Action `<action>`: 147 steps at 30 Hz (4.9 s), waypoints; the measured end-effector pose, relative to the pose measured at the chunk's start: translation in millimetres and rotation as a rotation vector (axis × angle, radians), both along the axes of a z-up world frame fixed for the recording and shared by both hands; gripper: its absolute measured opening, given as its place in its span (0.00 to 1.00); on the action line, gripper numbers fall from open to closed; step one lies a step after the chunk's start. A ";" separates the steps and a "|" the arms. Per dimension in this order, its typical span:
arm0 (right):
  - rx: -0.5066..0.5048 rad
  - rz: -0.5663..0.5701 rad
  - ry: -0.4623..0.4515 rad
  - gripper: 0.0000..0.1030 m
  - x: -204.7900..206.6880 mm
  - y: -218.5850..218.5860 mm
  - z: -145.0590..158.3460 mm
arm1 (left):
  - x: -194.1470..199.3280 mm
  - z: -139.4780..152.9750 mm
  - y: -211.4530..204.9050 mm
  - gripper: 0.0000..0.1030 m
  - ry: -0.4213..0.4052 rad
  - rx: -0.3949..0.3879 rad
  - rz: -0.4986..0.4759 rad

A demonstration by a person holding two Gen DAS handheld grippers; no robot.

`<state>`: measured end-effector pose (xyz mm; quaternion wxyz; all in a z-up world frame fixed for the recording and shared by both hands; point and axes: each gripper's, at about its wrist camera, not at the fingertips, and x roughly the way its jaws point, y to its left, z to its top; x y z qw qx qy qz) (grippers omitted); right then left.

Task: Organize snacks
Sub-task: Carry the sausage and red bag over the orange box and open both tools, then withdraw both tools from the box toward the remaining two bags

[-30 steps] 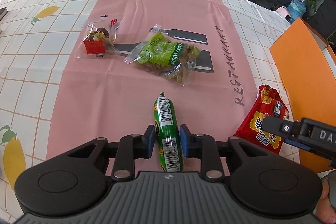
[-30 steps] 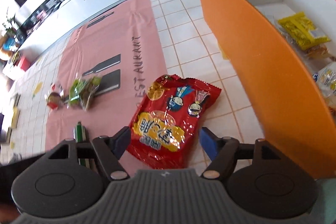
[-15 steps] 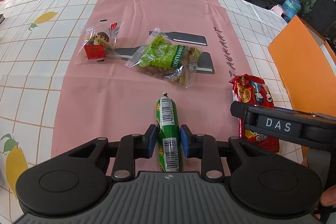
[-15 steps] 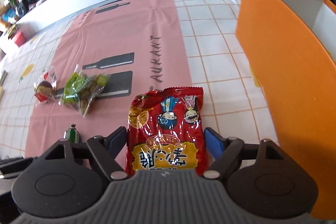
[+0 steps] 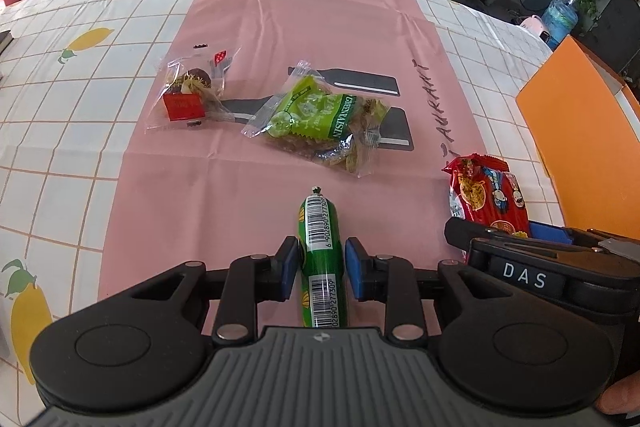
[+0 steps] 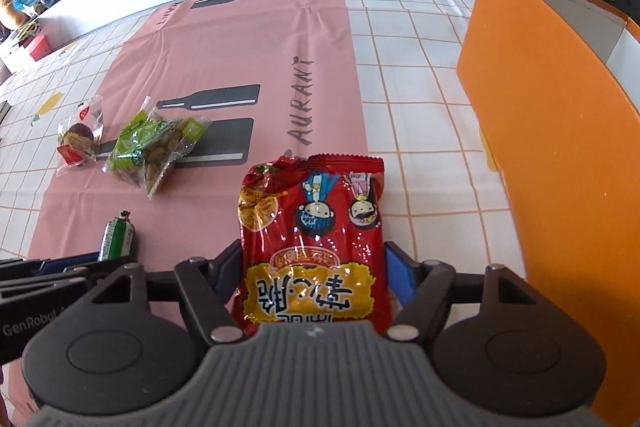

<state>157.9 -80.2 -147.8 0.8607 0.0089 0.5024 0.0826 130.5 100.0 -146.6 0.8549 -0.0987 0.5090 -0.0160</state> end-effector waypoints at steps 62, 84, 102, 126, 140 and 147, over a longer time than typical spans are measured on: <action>-0.240 0.330 -0.073 0.67 38.6 -224.8 86.4 | 79.5 74.5 -273.7 0.23 -0.056 -0.015 -0.613; -0.300 0.449 0.055 0.67 62.3 -216.9 44.6 | 99.1 55.8 -302.2 0.24 -0.015 0.138 -0.710; -0.344 0.366 0.109 0.85 50.1 -212.7 76.9 | 69.6 101.4 -277.3 0.67 -0.133 0.070 -0.655; -0.008 0.034 -0.202 0.89 -69.9 -124.8 162.0 | -21.8 138.7 -115.5 0.79 -0.296 0.114 -0.193; 0.189 -0.095 -0.194 0.88 -83.4 -62.5 119.6 | -32.8 119.9 -33.4 0.79 -0.210 0.078 -0.024; 0.175 -0.074 -0.154 0.78 -59.5 -31.5 98.7 | -21.6 106.6 2.1 0.79 -0.194 0.013 0.061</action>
